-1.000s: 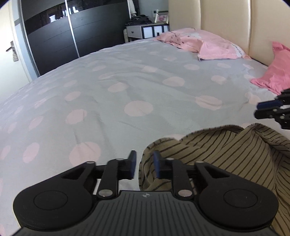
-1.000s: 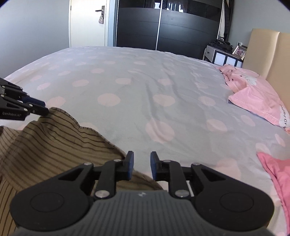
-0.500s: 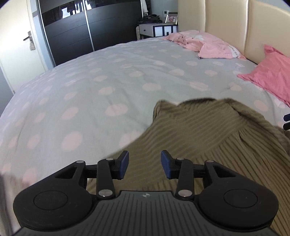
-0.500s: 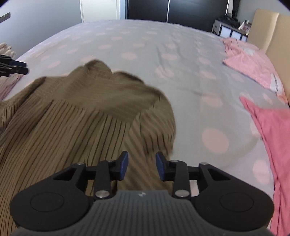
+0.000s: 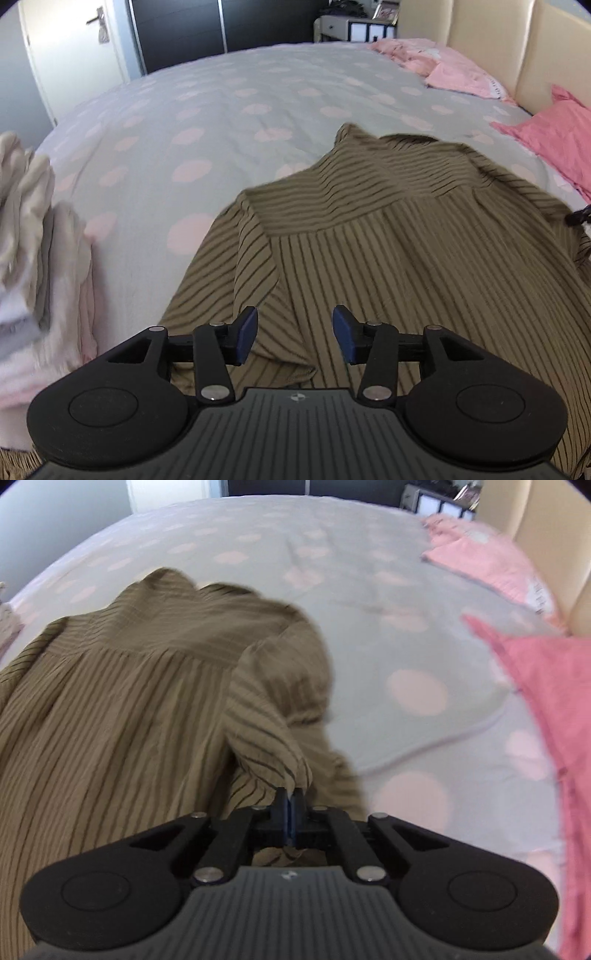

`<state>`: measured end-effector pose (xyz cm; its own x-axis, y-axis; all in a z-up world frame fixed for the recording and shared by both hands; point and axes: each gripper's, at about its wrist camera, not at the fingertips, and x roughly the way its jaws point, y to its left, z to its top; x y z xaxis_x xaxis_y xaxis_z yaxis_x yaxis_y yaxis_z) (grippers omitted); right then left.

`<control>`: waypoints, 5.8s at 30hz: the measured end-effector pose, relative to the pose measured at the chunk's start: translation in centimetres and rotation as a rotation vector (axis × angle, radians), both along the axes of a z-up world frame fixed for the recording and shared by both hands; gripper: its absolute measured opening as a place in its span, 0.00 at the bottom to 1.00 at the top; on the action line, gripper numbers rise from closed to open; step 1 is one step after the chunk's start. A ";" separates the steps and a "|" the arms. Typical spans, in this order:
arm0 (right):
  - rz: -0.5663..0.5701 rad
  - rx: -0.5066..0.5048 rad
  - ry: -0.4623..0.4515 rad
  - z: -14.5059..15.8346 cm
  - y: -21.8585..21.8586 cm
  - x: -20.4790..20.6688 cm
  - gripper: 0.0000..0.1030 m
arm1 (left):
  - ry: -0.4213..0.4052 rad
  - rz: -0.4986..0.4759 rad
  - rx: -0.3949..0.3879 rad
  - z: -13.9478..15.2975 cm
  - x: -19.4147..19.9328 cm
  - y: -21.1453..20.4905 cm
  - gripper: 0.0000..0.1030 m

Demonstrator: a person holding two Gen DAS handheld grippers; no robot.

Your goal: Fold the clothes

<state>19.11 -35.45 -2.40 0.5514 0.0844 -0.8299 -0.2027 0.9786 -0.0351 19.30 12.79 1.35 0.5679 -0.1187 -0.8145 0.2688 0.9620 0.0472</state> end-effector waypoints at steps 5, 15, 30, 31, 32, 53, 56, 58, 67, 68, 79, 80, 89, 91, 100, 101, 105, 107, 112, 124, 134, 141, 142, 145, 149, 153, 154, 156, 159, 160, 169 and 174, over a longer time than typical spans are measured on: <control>-0.113 -0.095 -0.067 3.3 -3.2 2.8 0.02 | 0.031 0.052 0.012 -1.5 1.3 1.3 0.41; -0.347 -0.272 -0.048 3.2 -11.8 13.2 0.02 | 0.057 0.056 0.000 -3.2 2.6 2.6 0.42; -0.401 -0.188 0.008 -0.8 -11.9 10.3 0.29 | 0.011 -0.079 0.005 -3.3 1.3 0.5 0.50; -0.391 -0.159 0.006 -0.3 -11.4 9.2 0.29 | 0.003 -0.079 0.040 -3.6 1.2 0.0 0.51; -0.374 -0.130 -0.001 0.2 -10.7 8.1 0.29 | 0.000 -0.072 0.077 -3.9 1.3 -0.3 0.51; -0.350 0.142 -0.001 3.0 -6.5 -7.7 0.46 | -0.098 0.173 0.181 2.4 5.6 4.0 0.02; -0.368 0.161 0.005 2.7 -7.5 -7.5 0.46 | -0.071 0.191 0.250 1.9 7.2 4.3 0.01; -0.367 0.155 0.014 2.3 -7.8 -7.2 0.46 | -0.050 0.200 0.295 1.4 8.2 4.6 0.01; -0.389 0.147 0.027 1.8 -9.5 -7.2 0.46 | 0.045 0.237 0.494 -0.8 12.6 5.5 0.20; -0.387 0.144 0.025 1.9 -9.6 -7.4 0.46 | 0.035 0.230 0.496 -0.7 12.3 5.3 0.27; -0.283 0.155 0.020 3.5 -9.3 -12.8 0.47 | -0.096 0.074 0.278 2.9 1.4 0.7 0.40; -0.269 0.161 0.033 3.4 -9.3 -13.6 0.49 | -0.090 0.052 0.265 3.0 0.4 0.2 0.40; -0.198 0.161 0.138 1.7 -10.9 -21.2 0.49 | -0.132 -0.066 0.180 4.9 -6.0 -3.1 0.41; -0.182 0.164 0.169 0.8 -11.3 -22.9 0.48 | -0.147 -0.063 0.152 5.1 -6.3 -3.4 0.41; -0.064 0.217 0.248 -3.7 -10.7 -27.3 0.42 | -0.121 -0.014 0.073 3.9 -7.5 -3.7 0.41; -0.051 0.231 0.249 -4.1 -10.6 -27.4 0.42 | -0.120 -0.011 0.073 3.8 -7.6 -3.7 0.41; 0.002 0.231 0.279 -5.6 -9.4 -27.0 0.42 | -0.118 0.006 0.079 3.5 -8.1 -3.6 0.41; 0.011 0.223 0.302 -6.3 -9.0 -26.7 0.32 | -0.108 0.019 0.083 3.2 -8.3 -3.5 0.41; -0.005 0.248 0.338 -6.3 -8.8 -26.7 0.01 | -0.102 0.028 0.095 3.0 -8.6 -3.2 0.41; -0.138 0.183 0.433 -3.1 -10.2 -29.0 0.00 | -0.093 -0.012 0.098 2.8 -8.6 -3.9 0.41; -0.165 0.046 0.413 -2.2 -8.3 -26.9 0.16 | -0.033 -0.046 0.095 2.6 -11.3 -2.9 0.46; -0.054 0.121 0.207 3.2 -3.0 -24.0 0.31 | 0.123 0.015 0.029 1.5 -15.3 -1.5 0.46; -0.033 0.135 0.188 3.8 -2.6 -23.6 0.32 | 0.142 0.023 0.015 1.2 -16.0 -1.3 0.46; 0.045 0.153 0.170 4.4 0.3 -22.6 0.35 | 0.200 0.061 -0.007 0.0 -18.0 -1.0 0.46; 0.118 0.164 0.141 4.8 2.6 -22.1 0.41 | 0.273 0.166 -0.086 -1.9 -20.8 0.5 0.46; 0.153 0.187 0.143 4.4 4.7 -21.8 0.42 | 0.312 0.294 -0.219 -3.2 -23.7 1.6 0.46; 0.175 0.179 0.135 4.5 5.0 -21.6 0.42 | 0.317 0.325 -0.252 -3.5 -24.3 1.8 0.46; 0.187 0.190 0.119 4.4 6.3 -20.8 0.46 | 0.341 0.382 -0.291 -4.1 -25.3 1.7 0.46; 0.205 0.214 0.117 4.2 7.7 -20.3 0.46 | 0.381 0.448 -0.339 -5.1 -26.3 1.4 0.46; 0.215 0.219 0.117 4.2 8.1 -20.1 0.46 | 0.384 0.460 -0.354 -5.3 -26.5 1.3 0.46; 0.252 0.201 0.114 3.7 9.3 -19.6 0.46 | 0.431 0.470 -0.307 -6.9 -25.6 1.8 0.07; 0.231 0.202 0.129 3.2 8.6 -19.6 0.48 | 0.421 0.431 -0.344 -3.9 -26.9 3.7 0.01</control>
<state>-0.47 -26.85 0.78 0.3899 0.3652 -0.8453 -0.4104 0.8907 0.1955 -7.58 16.52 -2.50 0.2662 -0.2447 -0.9323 -0.2125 0.9285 -0.3044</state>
